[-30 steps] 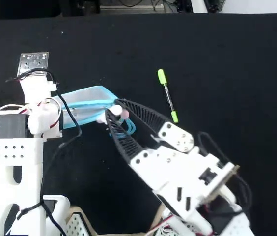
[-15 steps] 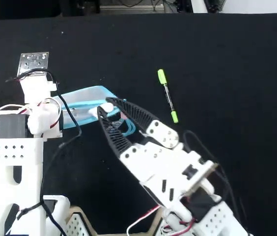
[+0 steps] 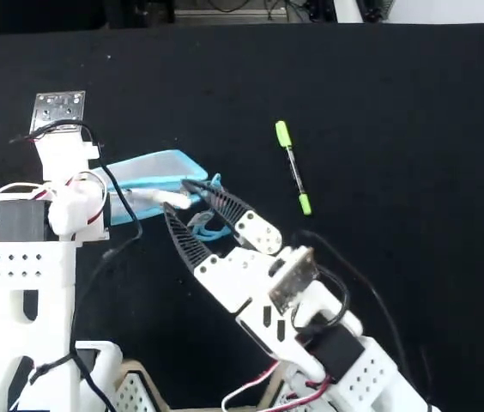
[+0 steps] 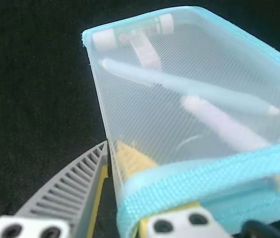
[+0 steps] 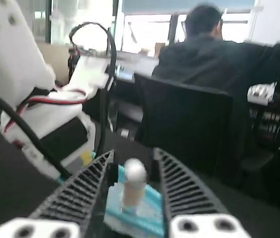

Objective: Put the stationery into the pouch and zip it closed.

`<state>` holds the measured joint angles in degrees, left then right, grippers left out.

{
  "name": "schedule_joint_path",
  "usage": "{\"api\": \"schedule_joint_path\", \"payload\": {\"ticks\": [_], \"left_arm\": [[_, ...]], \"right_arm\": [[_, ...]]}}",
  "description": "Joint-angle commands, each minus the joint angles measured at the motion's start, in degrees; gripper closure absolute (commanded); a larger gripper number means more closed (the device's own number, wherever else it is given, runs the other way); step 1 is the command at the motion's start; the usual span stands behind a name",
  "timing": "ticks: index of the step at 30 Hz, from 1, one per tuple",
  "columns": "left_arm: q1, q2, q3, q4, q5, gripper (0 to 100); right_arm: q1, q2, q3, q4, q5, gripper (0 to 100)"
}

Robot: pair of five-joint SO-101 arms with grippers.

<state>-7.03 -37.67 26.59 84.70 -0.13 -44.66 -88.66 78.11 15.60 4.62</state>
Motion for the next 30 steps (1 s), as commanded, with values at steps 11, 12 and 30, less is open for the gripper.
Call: {"api": "schedule_joint_path", "payload": {"ticks": [11,12,30], "left_arm": [[0.04,0.62,2.33,-0.70,0.26,97],[0.04,0.62,2.77,-0.97,0.26,97],[0.04,0.62,3.03,-1.05,0.18,97]], "right_arm": [[7.12,-0.48,-20.62,17.32,4.57,92.8],[9.14,-0.22,-21.23,18.90,5.19,92.9],[39.56,34.95,-21.49,19.87,1.41,92.8]]}}
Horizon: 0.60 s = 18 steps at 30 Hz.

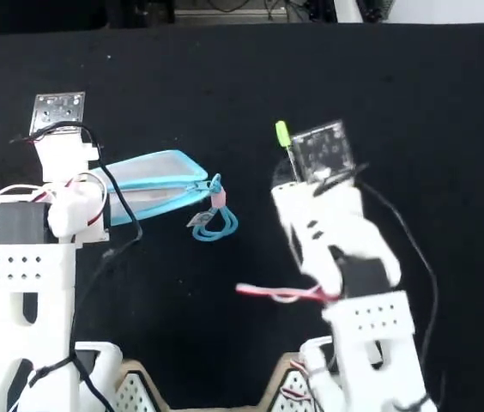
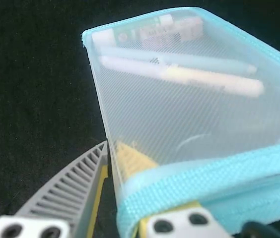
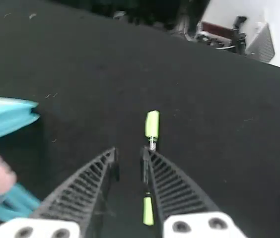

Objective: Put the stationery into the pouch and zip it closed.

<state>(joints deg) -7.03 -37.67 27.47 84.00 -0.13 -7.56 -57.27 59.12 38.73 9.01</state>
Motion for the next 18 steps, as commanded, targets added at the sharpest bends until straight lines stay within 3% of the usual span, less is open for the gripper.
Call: {"api": "schedule_joint_path", "payload": {"ticks": [1,13,18], "left_arm": [[0.04,0.62,2.15,-0.35,0.18,97],[0.04,0.62,2.15,-0.35,0.09,97],[0.04,0.62,2.15,-0.35,0.09,97]], "right_arm": [[2.55,5.67,-2.51,-3.43,-3.87,92.8],[2.81,54.20,-32.04,9.14,-3.52,92.6],[4.48,68.09,-45.05,14.77,-3.34,92.6]]}}
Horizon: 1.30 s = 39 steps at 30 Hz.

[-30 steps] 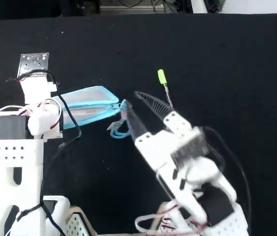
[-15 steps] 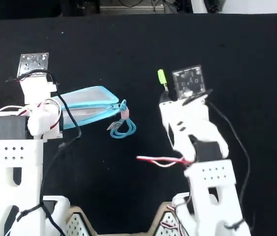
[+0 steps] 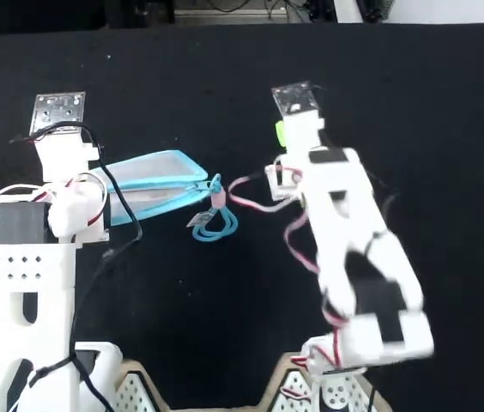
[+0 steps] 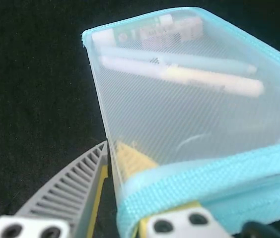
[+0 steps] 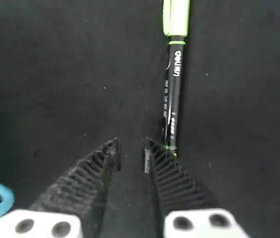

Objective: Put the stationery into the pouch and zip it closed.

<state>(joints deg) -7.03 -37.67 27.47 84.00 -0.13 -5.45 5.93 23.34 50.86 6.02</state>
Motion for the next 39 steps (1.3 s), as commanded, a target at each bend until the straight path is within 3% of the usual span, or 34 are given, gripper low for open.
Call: {"api": "schedule_joint_path", "payload": {"ticks": [1,6,16,18,21,24,26,34,39], "left_arm": [[0.04,0.62,2.15,-0.35,0.09,97],[0.04,0.62,2.15,-0.35,0.09,97],[0.04,0.62,2.15,-0.35,0.09,97],[0.04,0.62,2.15,-0.35,0.09,97],[0.04,0.62,2.15,-0.35,0.09,97],[0.04,0.62,2.15,-0.35,0.09,97],[0.04,0.62,2.15,-0.35,0.09,97],[0.04,0.62,2.15,-0.35,0.09,97],[0.04,0.62,2.15,-0.35,0.09,97]], "right_arm": [[3.08,6.64,-11.30,3.34,-0.35,92.6],[5.36,11.56,-17.01,6.33,-0.09,84.2],[4.31,17.71,-18.07,4.66,8.18,84.0],[4.31,19.38,-19.56,6.42,9.58,86.8],[6.59,19.56,-23.87,13.54,9.58,99.3],[10.64,17.80,-25.98,20.40,10.64,98.8],[13.89,15.52,-25.71,22.95,15.21,98.8],[21.27,0.40,-6.29,24.44,31.38,98.8],[21.89,-11.38,7.78,15.30,33.58,95.9]]}}
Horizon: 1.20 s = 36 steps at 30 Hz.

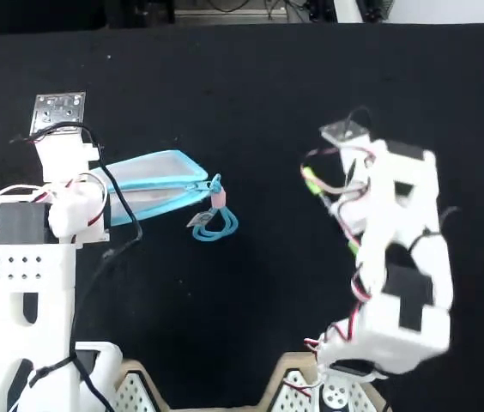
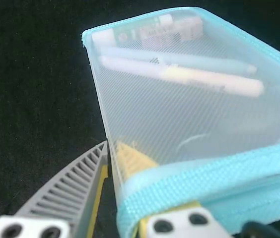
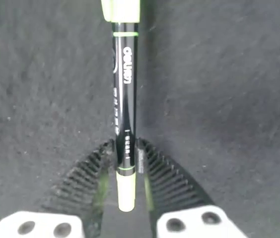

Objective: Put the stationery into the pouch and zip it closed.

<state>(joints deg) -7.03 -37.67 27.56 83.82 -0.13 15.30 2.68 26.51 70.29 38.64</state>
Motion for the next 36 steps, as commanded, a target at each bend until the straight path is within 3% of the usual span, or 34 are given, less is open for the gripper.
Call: {"api": "schedule_joint_path", "payload": {"ticks": [1,6,15,29,33,36], "left_arm": [[0.04,0.62,2.07,-0.18,0.09,97],[0.04,0.62,2.07,-0.09,0.09,97],[0.04,0.62,2.07,0.00,0.09,97],[0.04,0.62,2.07,0.09,0.18,97],[0.04,0.62,2.07,0.00,0.09,97],[0.04,0.62,2.07,0.00,0.09,97]], "right_arm": [[1.14,-9.89,5.23,-4.04,0.97,92.3],[-2.20,-13.32,2.95,-1.05,0.88,75.9],[-13.80,-11.21,1.19,-13.54,-13.10,82.3],[-13.36,16.92,-19.03,-14.95,-12.84,82.2],[-12.92,20.09,-20.35,-14.95,-9.14,82.6],[-12.75,20.35,-20.44,-13.45,-8.53,91.0]]}}
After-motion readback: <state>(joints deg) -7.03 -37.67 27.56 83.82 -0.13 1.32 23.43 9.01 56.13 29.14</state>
